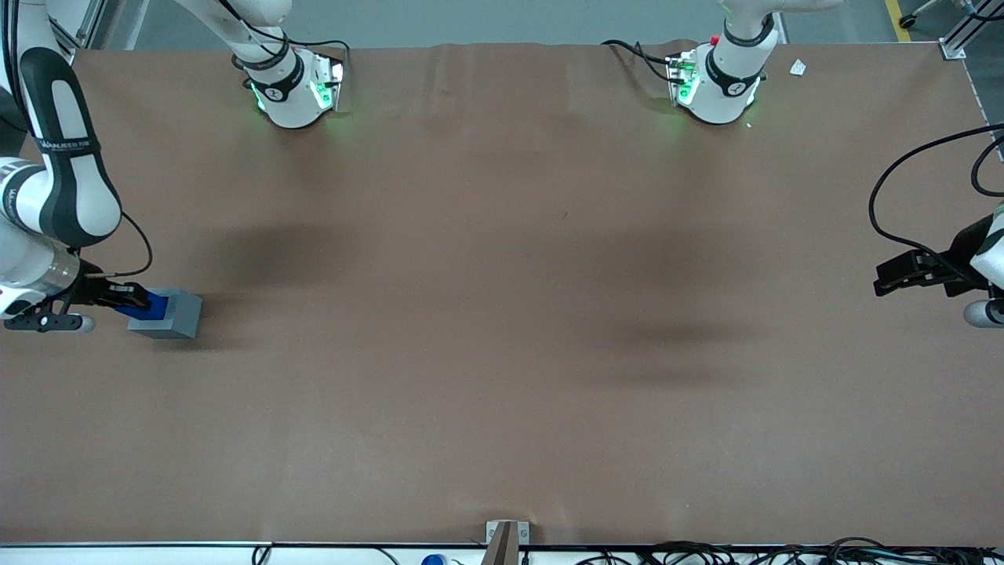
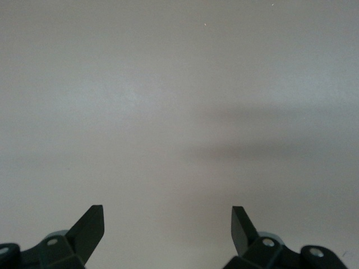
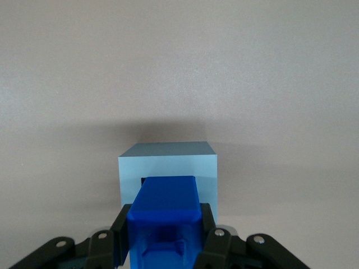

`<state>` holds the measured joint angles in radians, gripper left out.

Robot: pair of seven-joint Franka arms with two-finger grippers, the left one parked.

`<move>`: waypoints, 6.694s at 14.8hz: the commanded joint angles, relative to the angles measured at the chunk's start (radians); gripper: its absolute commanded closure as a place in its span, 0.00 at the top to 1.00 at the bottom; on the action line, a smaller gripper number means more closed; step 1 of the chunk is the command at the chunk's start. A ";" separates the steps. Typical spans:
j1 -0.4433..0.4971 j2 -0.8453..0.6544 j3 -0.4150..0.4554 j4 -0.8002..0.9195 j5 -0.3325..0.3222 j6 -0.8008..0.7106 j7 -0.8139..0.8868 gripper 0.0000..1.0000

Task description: Insert blue part into gray base with right arm

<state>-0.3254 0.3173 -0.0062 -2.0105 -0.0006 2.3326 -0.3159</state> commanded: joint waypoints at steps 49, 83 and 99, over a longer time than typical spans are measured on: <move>-0.035 -0.006 0.020 -0.053 0.039 -0.004 -0.014 0.08; 0.029 -0.127 0.026 0.062 0.039 -0.165 0.041 1.00; 0.246 -0.465 0.026 0.128 0.025 -0.499 0.279 1.00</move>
<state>-0.0896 -0.1165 0.0275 -1.9141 0.0328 1.8976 -0.0471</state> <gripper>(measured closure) 0.000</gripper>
